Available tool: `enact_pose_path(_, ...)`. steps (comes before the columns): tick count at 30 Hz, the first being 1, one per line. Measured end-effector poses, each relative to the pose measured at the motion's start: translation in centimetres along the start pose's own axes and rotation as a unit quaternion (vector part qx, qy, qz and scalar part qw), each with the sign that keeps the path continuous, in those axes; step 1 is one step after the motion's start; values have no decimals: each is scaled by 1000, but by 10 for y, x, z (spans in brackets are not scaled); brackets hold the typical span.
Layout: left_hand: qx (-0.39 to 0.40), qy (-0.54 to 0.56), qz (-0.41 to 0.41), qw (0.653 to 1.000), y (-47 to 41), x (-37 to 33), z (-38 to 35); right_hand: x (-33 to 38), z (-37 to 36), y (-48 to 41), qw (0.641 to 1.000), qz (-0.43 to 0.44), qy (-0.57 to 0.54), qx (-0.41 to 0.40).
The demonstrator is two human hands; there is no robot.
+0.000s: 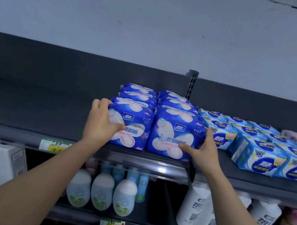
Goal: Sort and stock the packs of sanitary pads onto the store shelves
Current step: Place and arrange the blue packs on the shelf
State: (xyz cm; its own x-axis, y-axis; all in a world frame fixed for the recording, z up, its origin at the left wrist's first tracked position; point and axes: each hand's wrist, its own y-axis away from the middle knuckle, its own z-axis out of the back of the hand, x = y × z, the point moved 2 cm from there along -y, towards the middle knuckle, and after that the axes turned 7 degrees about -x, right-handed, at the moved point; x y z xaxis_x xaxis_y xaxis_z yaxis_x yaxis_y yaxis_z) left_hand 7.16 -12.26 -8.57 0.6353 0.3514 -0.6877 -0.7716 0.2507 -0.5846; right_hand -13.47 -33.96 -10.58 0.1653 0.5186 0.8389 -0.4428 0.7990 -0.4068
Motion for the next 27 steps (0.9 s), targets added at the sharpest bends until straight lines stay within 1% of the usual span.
enact_pose_path(3, -4, 3, -10, 1000, 5, 0, -3, 1, 0, -1, 999, 23, 44, -1)
enact_pose_path(6, 12, -4, -24, 1000, 7, 2, -2, 2, -2, 1, 998, 19, 66, -2)
enact_pose_path(8, 25, -16, -41, 999, 10, 2, -1, 4, -4, 3, 996, 32, 79, -25)
enact_pose_path(10, 37, -28, -60, 997, 14, 3, 1, 8, -6, 7, 986, 72, 134, -62)
enact_pose_path(12, 44, -42, -72, 996, 17, 3, 4, 16, -10, 12, 964, 142, 198, -110)
enact_pose_path(14, 49, -62, -82, 993, 20, 2, 9, 30, -16, 19, 939, 227, 217, -141)
enact_pose_path(16, 46, -98, -99, 989, 24, 2, 16, 43, -27, 26, 924, 286, 210, -142)
enact_pose_path(18, 38, -146, -106, 983, 27, 2, 25, 53, -41, 34, 913, 332, 198, -128)
enact_pose_path(20, 32, -203, -115, 972, 31, 4, 39, 62, -57, 44, 911, 360, 176, -96)
enact_pose_path(24, 33, -322, -140, 936, 44, 15, 77, 74, -98, 68, 903, 401, 153, -5)
enact_pose_path(27, 32, -394, -134, 909, 56, 37, 113, 82, -133, 91, 890, 428, 142, 73)
